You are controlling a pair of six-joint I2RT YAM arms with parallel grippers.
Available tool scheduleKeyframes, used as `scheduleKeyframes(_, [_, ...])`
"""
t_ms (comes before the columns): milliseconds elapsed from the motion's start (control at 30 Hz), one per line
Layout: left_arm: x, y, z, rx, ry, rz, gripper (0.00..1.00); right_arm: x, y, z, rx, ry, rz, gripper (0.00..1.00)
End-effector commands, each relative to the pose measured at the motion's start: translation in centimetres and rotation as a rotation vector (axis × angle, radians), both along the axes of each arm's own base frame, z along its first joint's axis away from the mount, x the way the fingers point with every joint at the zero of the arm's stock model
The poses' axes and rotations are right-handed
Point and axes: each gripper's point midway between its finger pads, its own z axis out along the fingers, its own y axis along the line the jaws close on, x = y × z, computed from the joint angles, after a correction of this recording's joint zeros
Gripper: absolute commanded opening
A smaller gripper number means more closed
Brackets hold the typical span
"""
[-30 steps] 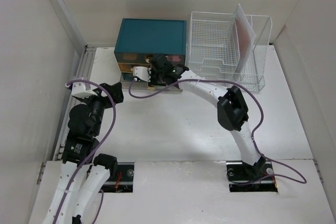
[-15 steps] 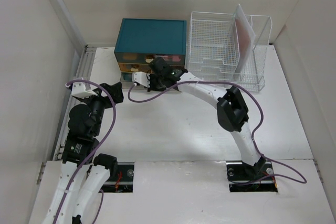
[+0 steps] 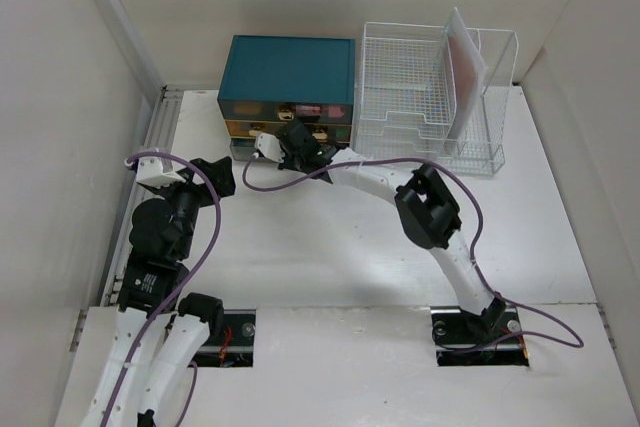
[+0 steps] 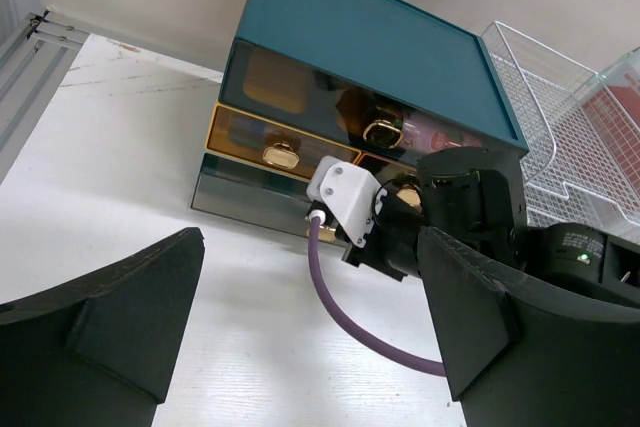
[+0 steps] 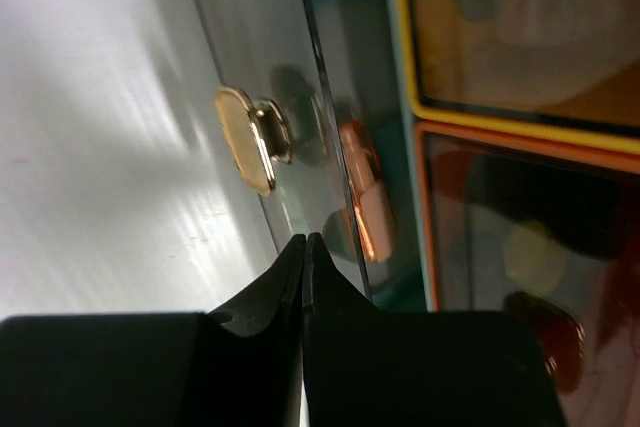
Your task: Organize the desk
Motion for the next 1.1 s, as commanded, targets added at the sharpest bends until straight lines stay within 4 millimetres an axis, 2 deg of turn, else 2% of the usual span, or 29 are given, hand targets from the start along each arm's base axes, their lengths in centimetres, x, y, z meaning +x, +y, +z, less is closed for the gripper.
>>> scheduleKeyframes(0, [0.2, 0.0, 1.0, 0.003, -0.046, 0.000, 0.86, 2.6, -0.6, 2.2, 0.057, -0.166, -0.148, 0.00])
scheduleKeyframes(133, [0.2, 0.0, 1.0, 0.003, -0.046, 0.000, 0.86, 3.6, -1.4, 3.1, 0.065, -0.244, -0.221, 0.00])
scheduleKeyframes(267, [0.2, 0.0, 1.0, 0.003, -0.046, 0.000, 0.86, 4.1, -1.8, 2.7, 0.058, -0.269, -0.254, 0.00])
scheduleKeyframes(400, [0.2, 0.0, 1.0, 0.003, -0.046, 0.000, 0.86, 4.7, -2.0, 3.3, 0.074, -0.317, -0.298, 0.00])
scheduleKeyframes(433, [0.2, 0.0, 1.0, 0.003, -0.046, 0.000, 0.86, 4.7, -1.8, 4.0, 0.082, -0.320, -0.281, 0.00])
scheduleKeyframes(500, [0.2, 0.0, 1.0, 0.003, -0.046, 0.000, 0.86, 3.5, -0.7, 3.8, 0.109, -0.279, -0.207, 0.00])
scheduleKeyframes(533, [0.2, 0.0, 1.0, 0.003, -0.046, 0.000, 0.86, 1.4, 0.6, 3.9, 0.103, -0.225, -0.120, 0.00])
scheduleKeyframes(567, [0.2, 0.0, 1.0, 0.003, -0.046, 0.000, 0.86, 1.1, 0.2, 4.7, 0.095, -0.219, -0.119, 0.00])
scheduleKeyframes(600, [0.2, 0.0, 1.0, 0.003, -0.046, 0.000, 0.86, -0.9, 1.7, 4.1, 0.100, -0.156, -0.032, 0.00])
scheduleKeyframes(633, [0.2, 0.0, 1.0, 0.003, -0.046, 0.000, 0.86, -2.0, 1.7, 4.0, 0.090, -0.102, 0.013, 0.00])
scheduleKeyframes(667, [0.2, 0.0, 1.0, 0.003, -0.046, 0.000, 0.86, -4.4, 1.8, 4.6, 0.061, -0.022, 0.076, 0.00])
scheduleKeyframes(700, [0.2, 0.0, 1.0, 0.003, -0.046, 0.000, 0.86, -6.5, 3.0, 4.5, 0.099, 0.079, 0.168, 0.00])
scheduleKeyframes(733, [0.2, 0.0, 1.0, 0.003, -0.046, 0.000, 0.86, -8.1, 3.2, 4.2, 0.105, 0.162, 0.213, 0.03])
scheduleKeyframes(767, [0.2, 0.0, 1.0, 0.003, -0.046, 0.000, 0.88, -10.2, 2.6, 5.3, 0.083, 0.256, 0.254, 0.22])
scheduleKeyframes(800, [0.2, 0.2, 1.0, 0.002, -0.046, 0.010, 0.95, -11.8, 2.7, 5.9, 0.096, 0.331, 0.287, 0.31])
scheduleKeyframes(833, [0.3, 0.4, 1.0, 0.002, -0.045, 0.021, 1.00, -14.2, 3.4, 6.2, 0.127, 0.438, 0.375, 0.40])
scheduleKeyframes(867, [0.3, 0.4, 1.0, 0.002, -0.045, 0.021, 1.00, -15.5, 3.3, 6.6, 0.135, 0.493, 0.404, 0.81])
scheduleKeyframes(900, [0.1, 0.4, 1.3, 0.000, -0.054, 0.021, 1.00, -16.6, 2.7, 8.0, 0.139, 0.517, 0.428, 1.00])
scheduleKeyframes(1000, [0.0, 0.9, 1.0, -0.001, -0.054, 0.044, 1.00, -16.7, 2.4, 10.9, 0.207, 0.480, 0.386, 1.00])
scheduleKeyframes(1033, [0.0, 0.9, 1.0, -0.001, -0.054, 0.044, 1.00, -16.5, 1.8, 13.6, 0.252, 0.417, 0.366, 1.00])
scheduleKeyframes(1067, [0.0, 1.0, 1.0, -0.001, -0.054, 0.053, 1.00, -15.4, 1.0, 15.0, 0.267, 0.343, 0.293, 1.00])
